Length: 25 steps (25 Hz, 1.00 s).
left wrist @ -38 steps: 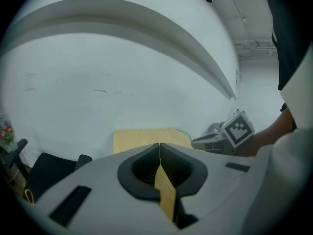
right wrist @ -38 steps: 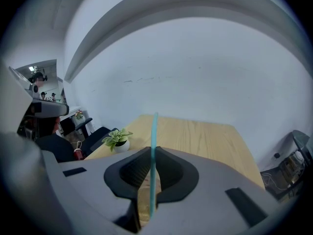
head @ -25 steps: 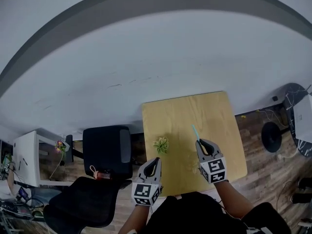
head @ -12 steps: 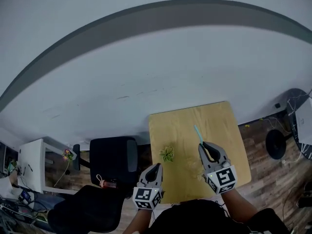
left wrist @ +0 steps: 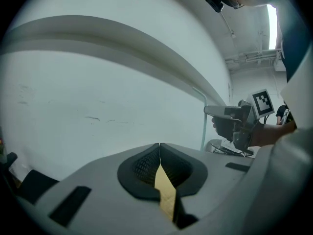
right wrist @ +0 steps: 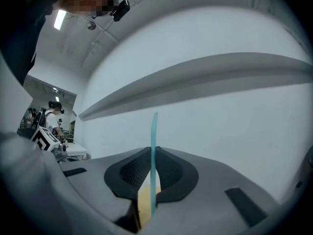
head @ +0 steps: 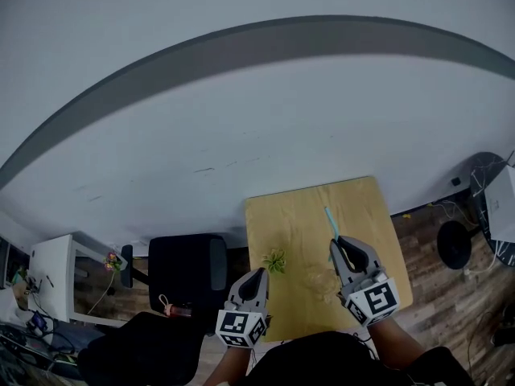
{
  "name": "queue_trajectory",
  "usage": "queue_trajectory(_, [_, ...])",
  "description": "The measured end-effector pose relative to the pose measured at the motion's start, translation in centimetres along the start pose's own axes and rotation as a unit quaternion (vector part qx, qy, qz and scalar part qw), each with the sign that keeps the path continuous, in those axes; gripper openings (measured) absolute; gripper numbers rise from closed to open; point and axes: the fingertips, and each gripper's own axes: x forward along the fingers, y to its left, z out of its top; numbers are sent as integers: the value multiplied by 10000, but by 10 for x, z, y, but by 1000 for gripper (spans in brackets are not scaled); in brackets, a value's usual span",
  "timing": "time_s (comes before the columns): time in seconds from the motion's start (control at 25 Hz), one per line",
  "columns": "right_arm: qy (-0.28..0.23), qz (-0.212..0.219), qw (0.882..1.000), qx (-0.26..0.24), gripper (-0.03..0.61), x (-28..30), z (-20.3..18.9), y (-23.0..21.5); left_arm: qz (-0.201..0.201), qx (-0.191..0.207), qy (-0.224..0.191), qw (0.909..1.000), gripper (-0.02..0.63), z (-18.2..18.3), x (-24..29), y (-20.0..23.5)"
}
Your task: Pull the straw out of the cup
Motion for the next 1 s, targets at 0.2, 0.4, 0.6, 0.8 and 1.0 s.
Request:
queue_trajectory(0.2, [42,-12,10000,-57,44,-9,6,-3,-1,31,-35,10000,21,4,1,-8])
queue_trajectory(0.4, [70,0,10000,-45,44,-11,7,-6,33,-6,-59,10000,21,6,2,-11])
queue_trajectory(0.6, [-153,36,9998,-76,44,-11,13,-6,68,-23,-58,10000,21,6,2,-10])
queue_trajectory(0.8, [-117,26,9999,-86,44,-11,11,-6,77,56,-61,9999,21,6,3,-9])
queue_trajectory(1.0, [-85,-74,9999,-118,46,-13,9,-6,53,46,116,9999,20,-4,4,-9])
